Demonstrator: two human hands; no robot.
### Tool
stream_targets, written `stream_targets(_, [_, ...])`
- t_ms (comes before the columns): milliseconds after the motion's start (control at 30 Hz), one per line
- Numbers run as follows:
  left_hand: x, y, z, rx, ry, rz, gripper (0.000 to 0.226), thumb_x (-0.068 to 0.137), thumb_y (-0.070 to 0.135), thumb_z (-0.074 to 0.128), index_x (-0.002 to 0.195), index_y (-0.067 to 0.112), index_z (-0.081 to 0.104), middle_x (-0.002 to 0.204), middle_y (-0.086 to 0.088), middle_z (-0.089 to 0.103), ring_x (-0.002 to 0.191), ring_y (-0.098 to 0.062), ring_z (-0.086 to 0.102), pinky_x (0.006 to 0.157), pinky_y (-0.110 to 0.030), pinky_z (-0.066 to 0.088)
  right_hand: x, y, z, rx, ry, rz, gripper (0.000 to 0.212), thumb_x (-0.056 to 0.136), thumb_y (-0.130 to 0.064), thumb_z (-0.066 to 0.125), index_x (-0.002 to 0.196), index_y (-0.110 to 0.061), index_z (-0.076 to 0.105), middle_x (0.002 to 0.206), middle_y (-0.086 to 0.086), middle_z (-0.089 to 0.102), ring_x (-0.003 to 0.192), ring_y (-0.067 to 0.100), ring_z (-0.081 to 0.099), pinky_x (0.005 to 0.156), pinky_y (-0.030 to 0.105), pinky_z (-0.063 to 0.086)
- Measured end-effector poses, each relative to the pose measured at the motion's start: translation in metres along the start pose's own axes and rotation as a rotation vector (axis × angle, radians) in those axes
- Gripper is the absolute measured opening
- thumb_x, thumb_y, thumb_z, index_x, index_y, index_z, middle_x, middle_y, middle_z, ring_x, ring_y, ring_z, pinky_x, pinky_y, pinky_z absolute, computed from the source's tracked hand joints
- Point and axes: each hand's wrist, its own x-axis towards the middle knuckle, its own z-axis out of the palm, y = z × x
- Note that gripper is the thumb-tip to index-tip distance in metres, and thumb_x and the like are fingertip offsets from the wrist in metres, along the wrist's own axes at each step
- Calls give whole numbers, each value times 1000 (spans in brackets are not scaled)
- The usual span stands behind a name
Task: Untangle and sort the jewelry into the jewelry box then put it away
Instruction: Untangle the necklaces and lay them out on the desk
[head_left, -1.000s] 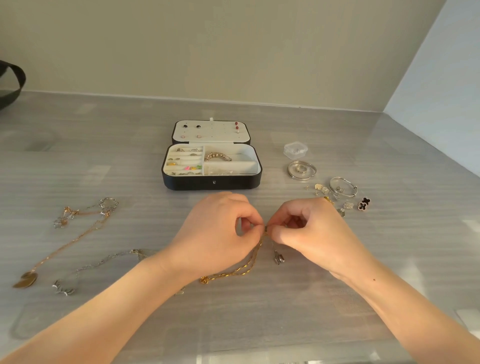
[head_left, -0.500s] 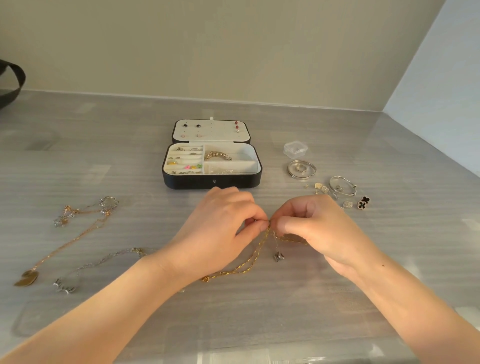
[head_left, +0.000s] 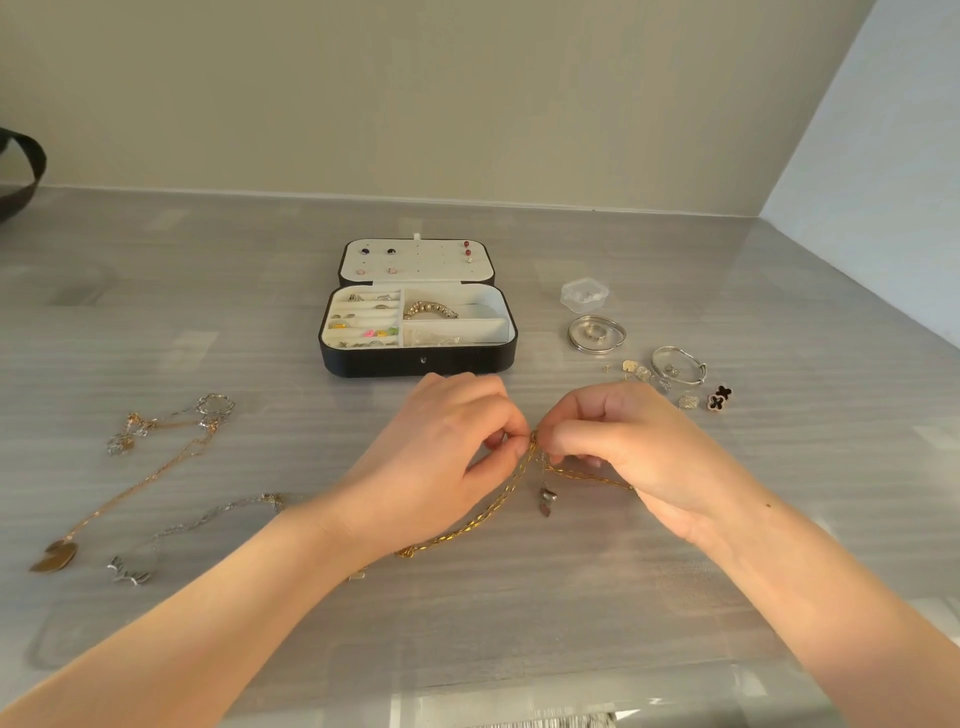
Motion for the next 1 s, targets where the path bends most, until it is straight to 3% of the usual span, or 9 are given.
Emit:
stream_targets(200, [1,0,-4,-173,-28,-193,21,77,43,48,81,28,62,77,15,52,79,-2,45,75,-18,35,0,1,-2,50,-17,0,19,75,1,62,63,-12,65,57,-1,55,49,5,43,59,21,34])
stream_targets(267, [2,0,-8,-282,-62,-262,17,77,40,55,90,33,64,82,16,55,87,-4,48,79,-12,35,0,1,-3,32,-31,-12,22,76,1,63,61,-16,65,57,-2,54,52,7,42,60,23,32])
stream_targets(367, [3,3,-11,-393,-123,-305,10,76,36,58,85,39,62,87,20,57,87,-2,52,78,-7,35,0,2,-3,23,-55,-38,24,76,2,63,61,-16,65,61,0,55,56,9,43,59,22,32])
stream_targets(533, [2,4,-9,-341,-224,-293,14,82,33,63,72,36,54,76,17,56,82,-1,49,75,-11,35,0,2,-2,22,-106,-100,4,62,-14,65,61,-18,66,62,-1,60,62,9,50,61,19,38])
stream_targets(667, [4,7,-16,-391,-219,-352,18,88,20,58,76,31,53,82,15,57,84,3,49,74,-11,35,-1,3,-3,44,-123,-86,5,59,-12,61,60,-16,63,60,2,56,51,6,43,48,12,33])
stream_targets(833, [4,7,-20,-558,-248,-446,15,88,18,59,75,25,55,77,15,63,79,1,55,75,-16,41,5,7,-4,91,-86,-49,7,56,-10,58,55,-15,63,63,8,60,57,12,46,52,19,36])
stream_targets(1000, [4,8,-21,-565,-267,-489,17,90,11,54,75,21,52,67,10,62,66,0,54,64,-14,40,5,8,-6,208,-89,-32,5,60,-5,55,59,-6,59,65,10,65,57,14,51,52,23,40])
